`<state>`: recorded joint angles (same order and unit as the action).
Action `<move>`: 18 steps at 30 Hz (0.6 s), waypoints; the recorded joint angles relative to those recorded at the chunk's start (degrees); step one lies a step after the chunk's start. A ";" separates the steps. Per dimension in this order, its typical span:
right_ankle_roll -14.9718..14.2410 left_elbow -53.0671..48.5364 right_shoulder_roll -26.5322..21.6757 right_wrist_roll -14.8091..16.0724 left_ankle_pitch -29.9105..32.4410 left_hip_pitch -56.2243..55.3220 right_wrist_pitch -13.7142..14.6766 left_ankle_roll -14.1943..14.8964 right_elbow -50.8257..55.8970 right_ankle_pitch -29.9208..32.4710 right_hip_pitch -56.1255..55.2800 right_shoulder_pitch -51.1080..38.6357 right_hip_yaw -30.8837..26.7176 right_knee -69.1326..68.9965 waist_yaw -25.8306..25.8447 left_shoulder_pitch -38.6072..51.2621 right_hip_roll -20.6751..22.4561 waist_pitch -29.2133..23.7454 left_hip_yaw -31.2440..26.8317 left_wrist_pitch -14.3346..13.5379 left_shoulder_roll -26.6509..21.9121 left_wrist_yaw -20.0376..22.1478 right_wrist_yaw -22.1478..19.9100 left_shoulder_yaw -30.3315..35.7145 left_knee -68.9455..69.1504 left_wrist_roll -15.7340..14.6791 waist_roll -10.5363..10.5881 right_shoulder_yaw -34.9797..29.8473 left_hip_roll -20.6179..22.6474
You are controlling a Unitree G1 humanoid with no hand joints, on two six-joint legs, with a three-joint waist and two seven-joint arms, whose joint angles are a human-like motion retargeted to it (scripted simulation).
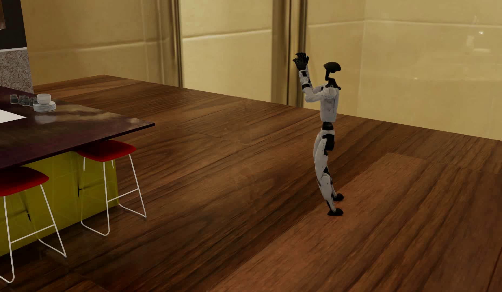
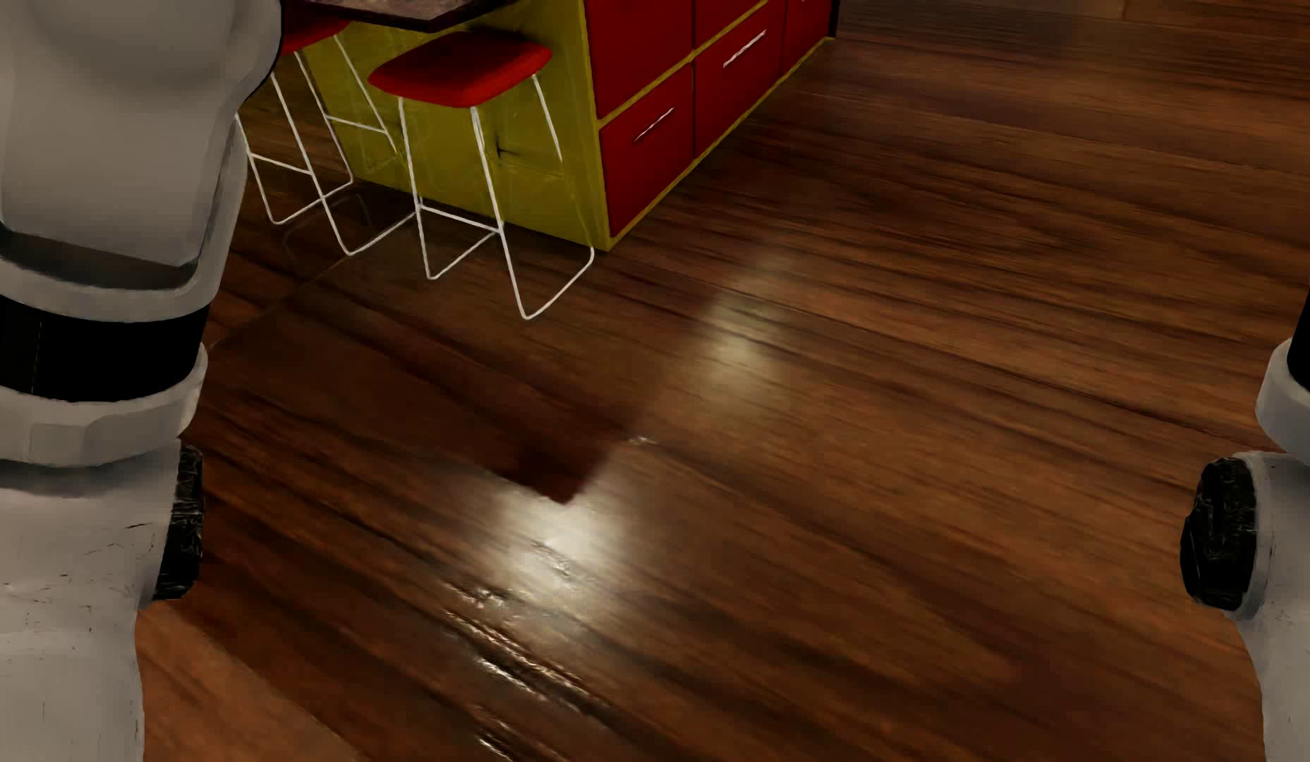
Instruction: Stand still
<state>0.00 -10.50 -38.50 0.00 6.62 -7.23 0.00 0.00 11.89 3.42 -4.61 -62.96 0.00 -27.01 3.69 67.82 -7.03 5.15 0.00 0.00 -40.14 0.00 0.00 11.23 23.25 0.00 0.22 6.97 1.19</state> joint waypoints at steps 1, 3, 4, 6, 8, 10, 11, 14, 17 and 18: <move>0.00 0.02 -0.01 0.00 0.02 0.03 0.00 0.00 0.02 0.02 0.01 0.04 0.00 0.00 0.00 -0.01 0.02 -0.03 0.00 0.00 0.07 0.00 0.00 -0.06 -0.01 0.00 -0.03 0.08 -0.02; 0.00 0.06 -0.04 0.00 -0.19 0.09 0.00 0.00 -0.12 0.10 0.02 0.21 0.00 0.05 -0.01 -0.13 0.09 -0.02 0.00 0.00 0.05 0.00 0.00 -0.02 -0.05 0.00 -0.02 0.09 -0.08; 0.00 0.09 -0.05 0.00 -0.31 0.10 0.00 0.00 -0.20 0.15 0.04 0.33 0.00 0.10 -0.03 -0.19 0.13 0.02 0.00 0.00 0.01 0.00 0.00 0.03 -0.06 0.00 0.00 0.08 -0.12; 0.00 0.22 -0.06 0.00 -0.20 0.02 0.00 0.00 -0.40 0.19 0.05 0.51 0.00 0.14 -0.02 -0.18 0.23 -0.01 0.00 0.00 -0.09 0.00 0.00 0.14 -0.09 0.00 0.05 0.11 -0.19; 0.00 0.26 -0.08 0.00 -0.21 -0.02 0.00 0.00 -0.44 0.12 0.05 0.60 0.00 0.13 0.02 -0.19 0.29 -0.06 0.00 0.00 -0.12 0.00 0.00 0.14 -0.11 0.00 0.10 0.12 -0.25; 0.00 0.22 -0.18 0.00 -0.27 -0.10 0.00 0.00 -0.36 0.07 0.05 0.76 0.00 0.16 0.12 -0.24 0.34 -0.09 0.00 0.00 -0.08 0.00 0.00 0.25 -0.14 0.00 0.12 0.23 -0.29; 0.00 0.16 -0.18 0.00 -0.32 -0.18 0.00 0.00 -0.24 0.08 0.04 1.04 0.00 0.20 0.13 -0.37 0.35 -0.07 0.00 0.00 0.01 0.00 0.00 0.19 -0.15 0.00 0.10 0.56 -0.29; 0.00 0.03 -0.35 0.00 -0.71 -0.23 0.00 0.00 -0.33 -0.03 -0.01 2.62 0.00 0.22 0.31 -1.39 0.36 -0.01 0.00 0.00 -0.06 0.00 0.00 -0.04 -0.21 0.00 0.10 0.98 -0.31; 0.00 0.45 -0.57 0.00 -1.67 -0.11 0.00 0.00 -0.93 -0.03 -0.08 4.02 0.00 0.26 0.40 -1.95 0.39 0.13 0.00 0.00 -0.18 0.00 0.00 -0.39 -0.26 0.00 0.19 1.13 -0.36; 0.00 0.49 -0.66 0.00 -1.85 -0.03 0.00 0.00 -1.09 0.02 -0.02 4.47 0.00 0.31 0.39 -2.07 0.45 0.08 0.00 0.00 -0.16 0.00 0.00 -0.45 -0.29 0.00 0.24 1.14 -0.40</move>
<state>0.00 -10.02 -39.15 0.00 4.77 -7.26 0.00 0.00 10.80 3.44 -4.63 -58.50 0.00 -26.70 4.09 65.75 -6.58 5.23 0.00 0.00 -40.30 0.00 0.00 10.77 22.96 0.00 0.46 8.11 0.79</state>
